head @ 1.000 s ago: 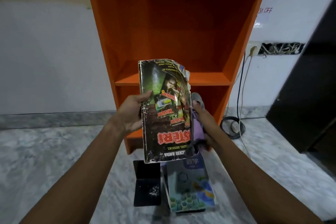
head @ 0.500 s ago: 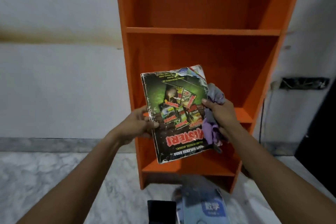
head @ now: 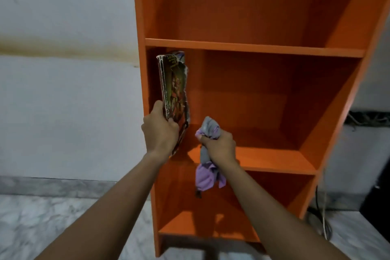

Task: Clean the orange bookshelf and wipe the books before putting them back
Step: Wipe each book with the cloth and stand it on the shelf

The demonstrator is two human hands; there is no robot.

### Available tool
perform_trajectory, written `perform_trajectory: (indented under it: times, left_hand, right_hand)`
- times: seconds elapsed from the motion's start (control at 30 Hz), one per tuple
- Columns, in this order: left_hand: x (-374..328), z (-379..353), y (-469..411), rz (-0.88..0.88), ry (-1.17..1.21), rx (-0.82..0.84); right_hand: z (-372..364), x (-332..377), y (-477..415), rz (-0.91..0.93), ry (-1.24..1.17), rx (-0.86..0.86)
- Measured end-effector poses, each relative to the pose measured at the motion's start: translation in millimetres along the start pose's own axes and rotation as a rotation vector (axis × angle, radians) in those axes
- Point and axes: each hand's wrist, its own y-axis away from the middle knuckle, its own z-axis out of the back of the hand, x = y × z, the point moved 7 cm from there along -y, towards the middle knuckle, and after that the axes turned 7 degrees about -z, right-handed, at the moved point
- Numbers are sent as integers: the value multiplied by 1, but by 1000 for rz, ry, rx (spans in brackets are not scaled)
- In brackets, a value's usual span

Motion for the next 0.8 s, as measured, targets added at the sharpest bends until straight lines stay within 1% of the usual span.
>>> perform_trajectory:
  times: [0.07, 0.17, 0.27, 0.4, 0.53, 0.6, 0.67, 0.73, 0.8]
  left_hand:
    - [8, -2, 2, 18, -74, -60]
    - [14, -5, 3, 31, -114, -104]
    - [18, -9, 6, 64, -123, -95]
    - [27, -13, 18, 106, -71, -75]
    - [37, -10, 37, 210, 10, -97]
    - [39, -5, 60, 262, 39, -124]
    - [35, -4, 92, 293, 47, -108]
    - [30, -9, 136, 320, 52, -39]
    - [29, -19, 193, 341, 45, 83]
  right_hand:
    - [-24, 0, -3, -15, -15, 43]
    - [-50, 0, -6, -36, -17, 95]
    - [-62, -2, -3, -49, -17, 108]
    - [-60, -6, 3, -66, -25, 113]
    - [-40, -7, 15, -73, -43, 110]
    - [-20, -8, 27, -69, -61, 91]
    - [5, -15, 45, -65, -108, 56]
    - [33, -37, 67, -86, -150, -4]
    - [62, -78, 98, -141, -154, -72]
